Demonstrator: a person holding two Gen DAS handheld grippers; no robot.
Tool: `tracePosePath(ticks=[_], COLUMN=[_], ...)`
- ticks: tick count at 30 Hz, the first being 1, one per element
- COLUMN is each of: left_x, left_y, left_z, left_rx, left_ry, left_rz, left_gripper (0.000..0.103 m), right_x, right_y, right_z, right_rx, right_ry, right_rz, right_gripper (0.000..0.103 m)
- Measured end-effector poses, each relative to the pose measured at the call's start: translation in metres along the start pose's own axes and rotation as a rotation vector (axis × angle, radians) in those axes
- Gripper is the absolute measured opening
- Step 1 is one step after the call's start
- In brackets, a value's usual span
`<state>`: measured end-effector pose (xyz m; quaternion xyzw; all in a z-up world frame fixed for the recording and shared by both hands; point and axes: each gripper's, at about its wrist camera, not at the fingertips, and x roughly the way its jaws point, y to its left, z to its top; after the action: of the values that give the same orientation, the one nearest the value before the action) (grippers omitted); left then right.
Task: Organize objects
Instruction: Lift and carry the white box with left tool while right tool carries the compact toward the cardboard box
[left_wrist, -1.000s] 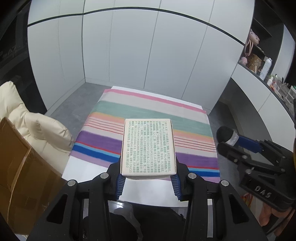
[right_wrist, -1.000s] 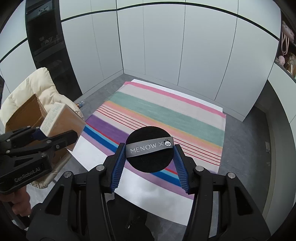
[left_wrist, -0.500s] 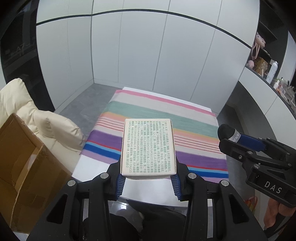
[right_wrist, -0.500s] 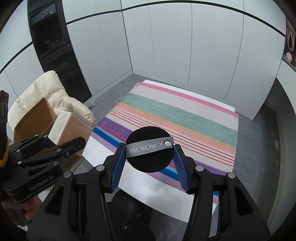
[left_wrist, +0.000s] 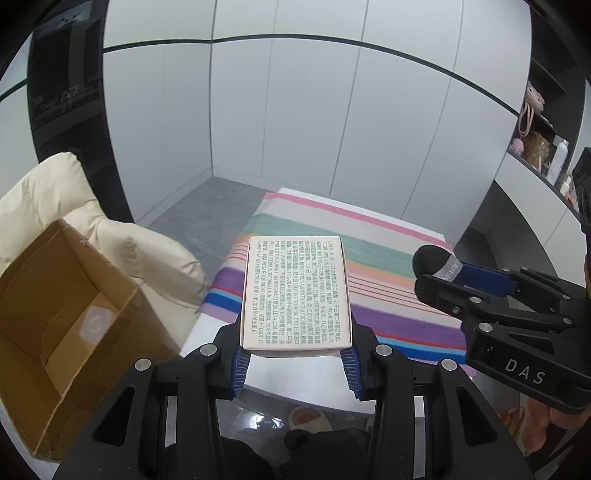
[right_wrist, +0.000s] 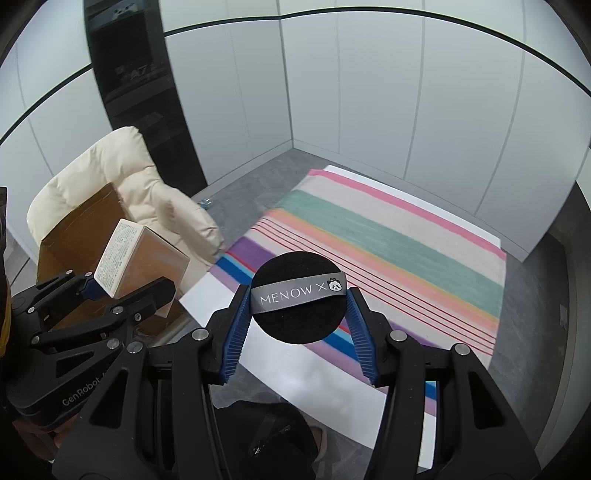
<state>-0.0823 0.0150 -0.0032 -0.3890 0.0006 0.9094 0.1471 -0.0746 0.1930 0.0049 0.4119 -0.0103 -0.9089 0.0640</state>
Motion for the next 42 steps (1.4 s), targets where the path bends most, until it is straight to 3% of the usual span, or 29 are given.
tracePosePath(ticks=[28,42], left_x=[-0.029,-0.042], left_y=[0.134,0.188], left_z=[-0.012,-0.032], left_rx=[-0.193,-0.322], left_ry=[-0.039,-0.023], left_rz=[0.179,0.210], left_gripper=[0.043,0.043], right_x=[0.046,0.061], right_y=[0.140,0.194], right_z=[0.032,0.038], right_rx=[-0.207,-0.279], right_ry=[0.010,0.026], right_rz=[0.174,0.229], right_gripper=[0.054,0.053])
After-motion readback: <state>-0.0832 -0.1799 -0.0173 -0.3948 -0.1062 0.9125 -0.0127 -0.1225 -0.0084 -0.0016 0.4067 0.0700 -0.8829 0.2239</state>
